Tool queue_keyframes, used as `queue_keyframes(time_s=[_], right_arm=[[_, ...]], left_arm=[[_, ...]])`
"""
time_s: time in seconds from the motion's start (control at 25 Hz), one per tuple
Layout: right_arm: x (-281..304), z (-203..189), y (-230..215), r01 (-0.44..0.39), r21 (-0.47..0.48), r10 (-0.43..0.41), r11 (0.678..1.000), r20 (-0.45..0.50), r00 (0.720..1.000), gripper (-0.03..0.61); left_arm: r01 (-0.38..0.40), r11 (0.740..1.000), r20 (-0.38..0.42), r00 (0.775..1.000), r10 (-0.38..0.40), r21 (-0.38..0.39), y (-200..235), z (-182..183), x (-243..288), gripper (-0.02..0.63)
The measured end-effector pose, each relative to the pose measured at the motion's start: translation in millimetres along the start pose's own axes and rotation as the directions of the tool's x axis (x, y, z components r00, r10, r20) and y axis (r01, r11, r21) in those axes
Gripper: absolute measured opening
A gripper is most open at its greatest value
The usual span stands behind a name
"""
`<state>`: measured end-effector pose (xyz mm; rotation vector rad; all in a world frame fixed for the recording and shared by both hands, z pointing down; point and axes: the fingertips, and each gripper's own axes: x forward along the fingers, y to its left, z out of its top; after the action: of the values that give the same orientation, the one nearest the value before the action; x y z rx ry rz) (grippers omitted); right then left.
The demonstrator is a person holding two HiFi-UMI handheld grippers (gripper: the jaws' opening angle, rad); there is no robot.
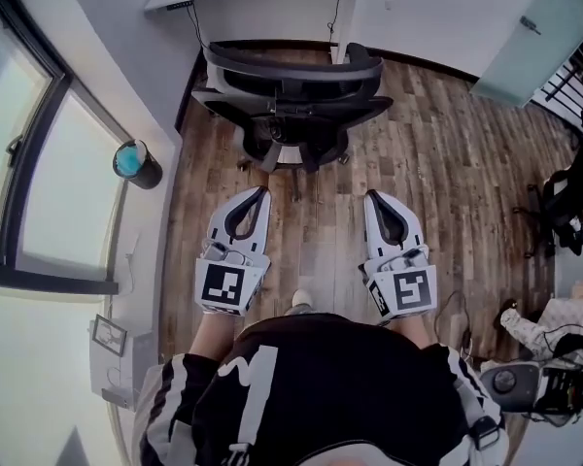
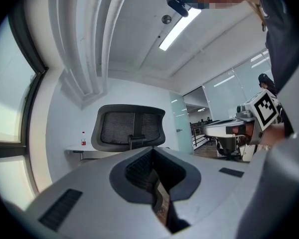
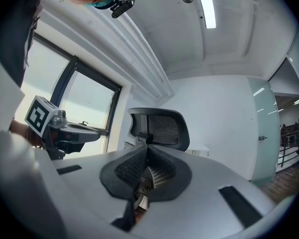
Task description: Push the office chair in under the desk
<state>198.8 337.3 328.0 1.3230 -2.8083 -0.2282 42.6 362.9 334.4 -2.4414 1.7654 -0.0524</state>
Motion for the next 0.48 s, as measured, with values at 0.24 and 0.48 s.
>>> queue_keyframes(time_s=[0.24,0.48], right_arm=[[16.8,-0.6,-10.9,-0.037,-0.018,0.037,0.999,0.015,0.999,0.01],[29.5,2.4,-11.0,-0.013,-0.02,0.014,1.0,0.03,0.999,0.011]], left_arm=[[-0.038,0.999,0.034,0.999,0.038,0.007,0.8,3.7,10.4,0.008],[-0.05,0.999,0.028,0.998,0.05,0.008,18.5,1.6,10.1,0.008]])
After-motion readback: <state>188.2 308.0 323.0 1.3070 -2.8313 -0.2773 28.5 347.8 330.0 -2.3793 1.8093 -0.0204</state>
